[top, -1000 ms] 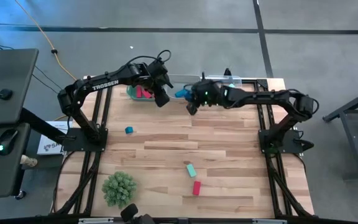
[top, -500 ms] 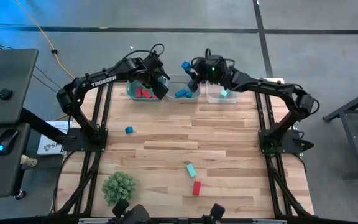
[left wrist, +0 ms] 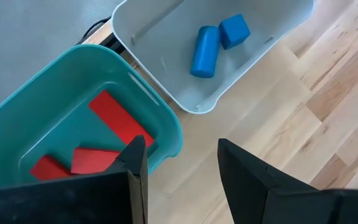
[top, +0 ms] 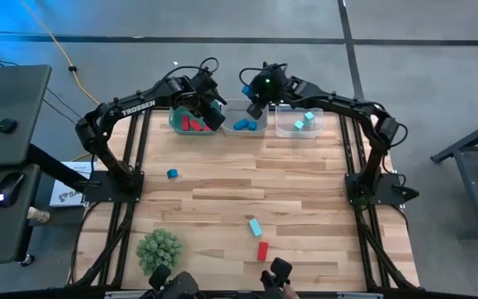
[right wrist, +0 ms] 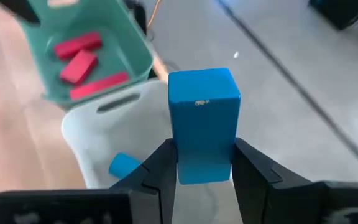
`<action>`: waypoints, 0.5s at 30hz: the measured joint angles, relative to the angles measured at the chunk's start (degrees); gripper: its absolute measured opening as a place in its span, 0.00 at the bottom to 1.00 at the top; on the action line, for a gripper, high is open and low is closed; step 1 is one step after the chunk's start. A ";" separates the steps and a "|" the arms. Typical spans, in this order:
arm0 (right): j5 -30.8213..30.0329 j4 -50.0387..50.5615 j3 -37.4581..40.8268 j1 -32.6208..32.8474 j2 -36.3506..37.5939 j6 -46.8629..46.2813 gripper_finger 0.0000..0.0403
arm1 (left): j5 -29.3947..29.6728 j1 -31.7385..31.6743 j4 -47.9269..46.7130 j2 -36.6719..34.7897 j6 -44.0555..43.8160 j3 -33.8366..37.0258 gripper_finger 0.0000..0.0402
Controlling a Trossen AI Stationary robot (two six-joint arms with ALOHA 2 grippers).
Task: Sort & place blocks by color
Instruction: Put the blue block into the gray bin
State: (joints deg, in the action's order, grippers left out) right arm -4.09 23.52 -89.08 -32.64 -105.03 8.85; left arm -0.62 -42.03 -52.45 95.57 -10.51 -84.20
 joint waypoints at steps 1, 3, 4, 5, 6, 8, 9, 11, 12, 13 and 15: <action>0.65 0.69 -0.10 0.00 -0.58 -0.43 0.26 | 0.00 -0.01 0.00 0.00 -0.01 -0.01 0.29; 1.88 1.28 -0.11 0.00 -1.79 -1.63 0.26 | 0.00 -0.01 0.00 0.00 0.05 -0.01 0.29; 2.46 1.78 -0.11 0.00 -2.33 -2.24 0.26 | 0.00 -0.01 0.00 0.00 0.05 -0.01 0.29; 2.84 2.03 -0.11 0.00 -2.96 -2.46 0.26 | 0.00 -0.01 0.00 0.00 0.09 0.00 0.29; 3.26 2.02 -0.12 0.00 -3.64 -2.62 0.26 | 0.00 -0.01 0.00 0.00 0.09 0.00 0.29; 4.14 2.13 -0.13 0.00 -5.10 -2.95 0.26 | 0.00 0.01 0.00 0.00 0.11 -0.01 0.29; 4.28 2.12 -0.13 0.00 -5.83 -2.98 0.26 | 0.00 0.01 -0.03 0.00 0.14 0.00 0.29; 4.35 2.01 -0.13 0.02 -7.20 -2.96 0.26 | 0.00 0.01 -0.04 0.00 0.14 0.00 0.29; 4.42 1.95 -0.13 0.02 -7.91 -3.08 0.26 | -0.01 0.01 -0.04 0.00 0.14 -0.01 0.29; 4.75 2.02 -0.13 0.02 -8.66 -3.85 0.26 | 0.00 0.01 -0.04 0.00 0.14 0.00 0.29; 6.20 2.41 -0.13 0.04 -10.10 -4.97 0.26 | -0.02 0.01 -0.07 0.00 0.14 0.00 0.29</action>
State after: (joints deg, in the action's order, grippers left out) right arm 2.10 25.93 -89.21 -32.60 -115.13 3.88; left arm -0.64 -42.02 -52.51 95.57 -10.37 -84.20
